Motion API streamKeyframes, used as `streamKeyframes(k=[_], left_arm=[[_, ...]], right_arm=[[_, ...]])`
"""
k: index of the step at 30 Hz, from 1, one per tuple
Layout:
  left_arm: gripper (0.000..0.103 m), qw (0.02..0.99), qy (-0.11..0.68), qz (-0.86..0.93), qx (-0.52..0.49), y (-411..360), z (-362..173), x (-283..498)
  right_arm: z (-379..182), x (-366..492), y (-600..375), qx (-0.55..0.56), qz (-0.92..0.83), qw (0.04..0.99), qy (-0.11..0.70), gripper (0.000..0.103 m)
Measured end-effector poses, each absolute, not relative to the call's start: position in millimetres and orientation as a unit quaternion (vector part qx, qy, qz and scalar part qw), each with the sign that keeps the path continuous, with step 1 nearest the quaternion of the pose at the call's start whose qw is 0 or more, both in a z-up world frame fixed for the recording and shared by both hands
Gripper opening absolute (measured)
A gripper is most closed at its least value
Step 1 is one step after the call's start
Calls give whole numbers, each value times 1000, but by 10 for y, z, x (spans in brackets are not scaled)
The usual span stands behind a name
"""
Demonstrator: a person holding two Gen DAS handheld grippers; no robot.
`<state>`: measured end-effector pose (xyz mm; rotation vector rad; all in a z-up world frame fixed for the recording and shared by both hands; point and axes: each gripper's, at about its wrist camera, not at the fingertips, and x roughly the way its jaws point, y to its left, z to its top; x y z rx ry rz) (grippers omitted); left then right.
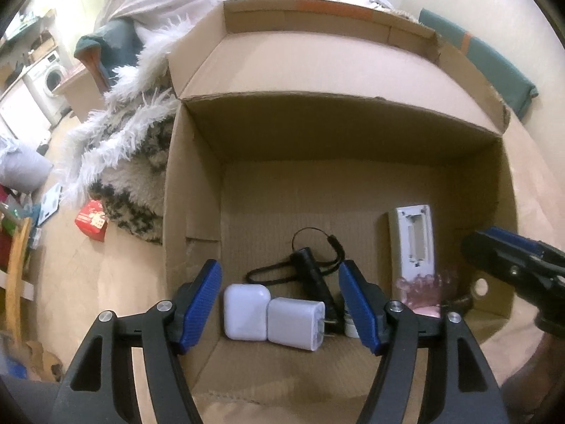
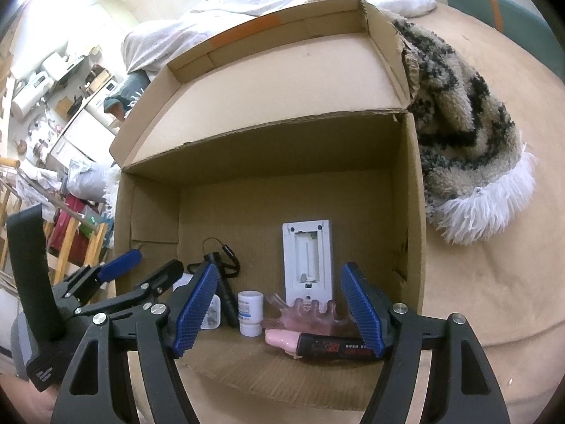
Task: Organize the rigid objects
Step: 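Open the left tool releasing the adapter while the right tool releases the battery pack, then withdraw both tools from the box toward the remaining items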
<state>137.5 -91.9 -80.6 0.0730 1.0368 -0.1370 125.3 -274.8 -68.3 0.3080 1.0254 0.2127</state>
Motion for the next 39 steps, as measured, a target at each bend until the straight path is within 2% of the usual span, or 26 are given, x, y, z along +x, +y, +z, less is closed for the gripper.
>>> streamKeyframes(k=[17, 30, 35, 39], left_arm=[[66, 858, 509, -59, -11, -659, -491, 983], [66, 823, 564, -25, -64, -311, -868, 750], [66, 819, 569, -25, -73, -298, -883, 762], [66, 814, 575, -34, -79, -334, -891, 746]], right_arm=[[-536, 695, -2951, 182, 99, 852, 481, 77], [-818, 275, -3040, 245, 101, 816, 513, 77], [-1072, 361, -3015, 269, 107, 781, 553, 77], [-1354, 468, -2893, 231, 80, 757, 606, 77]])
